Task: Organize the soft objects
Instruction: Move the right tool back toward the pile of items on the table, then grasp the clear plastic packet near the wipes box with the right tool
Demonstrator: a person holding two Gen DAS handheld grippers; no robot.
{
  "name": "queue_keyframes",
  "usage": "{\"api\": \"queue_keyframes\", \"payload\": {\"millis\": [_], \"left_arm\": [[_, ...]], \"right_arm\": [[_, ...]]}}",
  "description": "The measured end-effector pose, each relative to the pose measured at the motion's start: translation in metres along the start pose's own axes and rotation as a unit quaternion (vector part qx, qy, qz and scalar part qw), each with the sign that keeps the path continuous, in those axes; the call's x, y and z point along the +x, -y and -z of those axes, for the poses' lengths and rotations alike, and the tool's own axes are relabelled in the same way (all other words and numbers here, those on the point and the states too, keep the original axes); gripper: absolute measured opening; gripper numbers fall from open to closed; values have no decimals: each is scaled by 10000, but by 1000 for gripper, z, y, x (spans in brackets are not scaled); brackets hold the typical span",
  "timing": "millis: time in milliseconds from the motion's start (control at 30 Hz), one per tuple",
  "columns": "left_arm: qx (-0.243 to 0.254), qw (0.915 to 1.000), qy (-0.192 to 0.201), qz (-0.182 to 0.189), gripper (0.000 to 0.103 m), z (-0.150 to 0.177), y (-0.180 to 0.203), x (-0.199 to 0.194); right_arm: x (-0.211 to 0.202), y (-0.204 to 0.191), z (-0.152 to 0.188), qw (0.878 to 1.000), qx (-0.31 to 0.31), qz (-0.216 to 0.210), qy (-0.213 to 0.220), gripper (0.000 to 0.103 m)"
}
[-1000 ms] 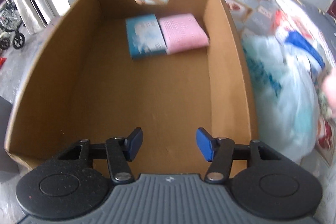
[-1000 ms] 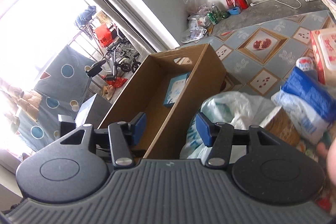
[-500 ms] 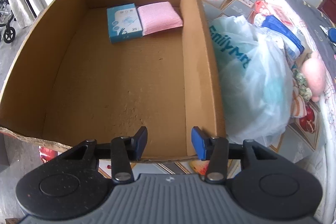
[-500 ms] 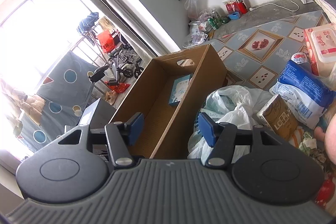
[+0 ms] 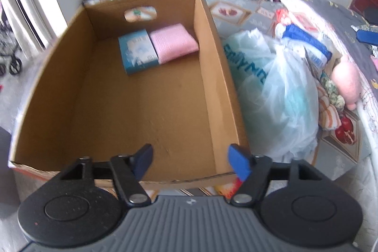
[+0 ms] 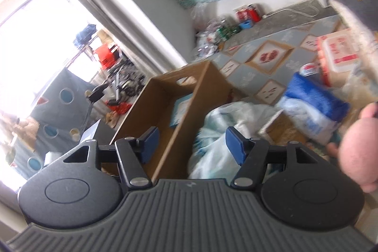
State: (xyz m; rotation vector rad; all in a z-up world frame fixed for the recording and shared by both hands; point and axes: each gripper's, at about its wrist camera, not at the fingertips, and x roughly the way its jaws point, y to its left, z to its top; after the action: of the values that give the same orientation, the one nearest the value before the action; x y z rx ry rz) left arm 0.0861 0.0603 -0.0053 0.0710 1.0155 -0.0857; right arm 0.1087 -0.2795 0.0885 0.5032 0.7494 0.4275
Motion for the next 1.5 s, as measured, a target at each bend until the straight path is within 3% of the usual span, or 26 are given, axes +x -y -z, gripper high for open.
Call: {"api": "queue_keyframes", "payload": {"millis": [233, 333, 500, 733, 967, 1167, 1367, 1500], "left_arm": [[-196, 9927, 1188, -22, 89, 6, 3, -42], [-146, 9867, 1607, 179, 92, -1, 16, -54], [143, 9791, 1910, 686, 92, -18, 55, -49], [99, 9690, 1941, 1524, 92, -36, 113, -10], [301, 9670, 1895, 1676, 89, -31, 163, 24], [178, 9701, 1544, 1862, 71, -29, 182, 49], [-213, 9698, 1468, 1937, 51, -51, 193, 68], [-269, 9730, 1295, 1890, 37, -69, 205, 91]], "right_arm": [[-30, 46, -11, 9981, 198, 500, 317, 66], [-32, 69, -9, 9970, 369, 619, 296, 66], [-31, 102, -4, 9949, 625, 741, 271, 66], [-44, 139, -10, 9917, 778, 972, 332, 66], [-54, 160, 5, 9920, 763, 993, 124, 66], [-40, 168, 8, 9930, 643, 967, -232, 64], [-9, 163, -29, 9963, 293, 729, -350, 59], [30, 174, -56, 9950, 290, 691, -654, 57]]}}
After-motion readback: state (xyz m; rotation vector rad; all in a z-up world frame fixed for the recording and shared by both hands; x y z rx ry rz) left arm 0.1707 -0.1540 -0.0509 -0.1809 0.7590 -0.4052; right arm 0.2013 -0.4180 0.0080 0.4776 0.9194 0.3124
